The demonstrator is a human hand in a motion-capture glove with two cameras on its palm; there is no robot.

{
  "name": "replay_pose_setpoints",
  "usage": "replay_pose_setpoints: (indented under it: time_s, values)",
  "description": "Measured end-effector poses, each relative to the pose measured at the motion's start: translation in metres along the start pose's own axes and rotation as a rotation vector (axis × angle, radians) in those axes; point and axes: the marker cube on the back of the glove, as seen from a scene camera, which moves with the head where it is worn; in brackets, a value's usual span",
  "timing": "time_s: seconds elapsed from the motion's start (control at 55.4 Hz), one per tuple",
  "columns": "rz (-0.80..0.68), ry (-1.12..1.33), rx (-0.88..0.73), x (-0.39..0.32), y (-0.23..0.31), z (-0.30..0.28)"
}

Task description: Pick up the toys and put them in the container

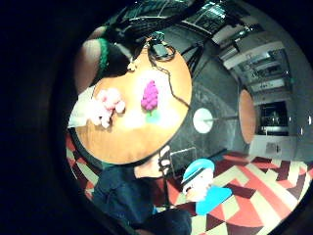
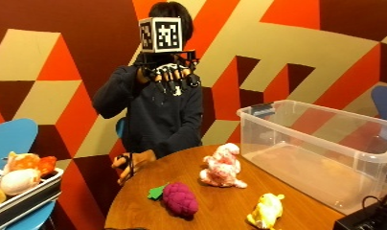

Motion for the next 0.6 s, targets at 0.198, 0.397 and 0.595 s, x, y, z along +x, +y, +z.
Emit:
replay_pose_setpoints:
  time_s: [0.198,0.397,0.595]
  values:
    - [0.001,0.0,-0.006,0.002,0.0,0.001]
    - [-0.004,-0.01,-0.015,0.001,0.002,0.0]
    - [-0.004,-0.028,0.018,0.007,-0.017,0.009]
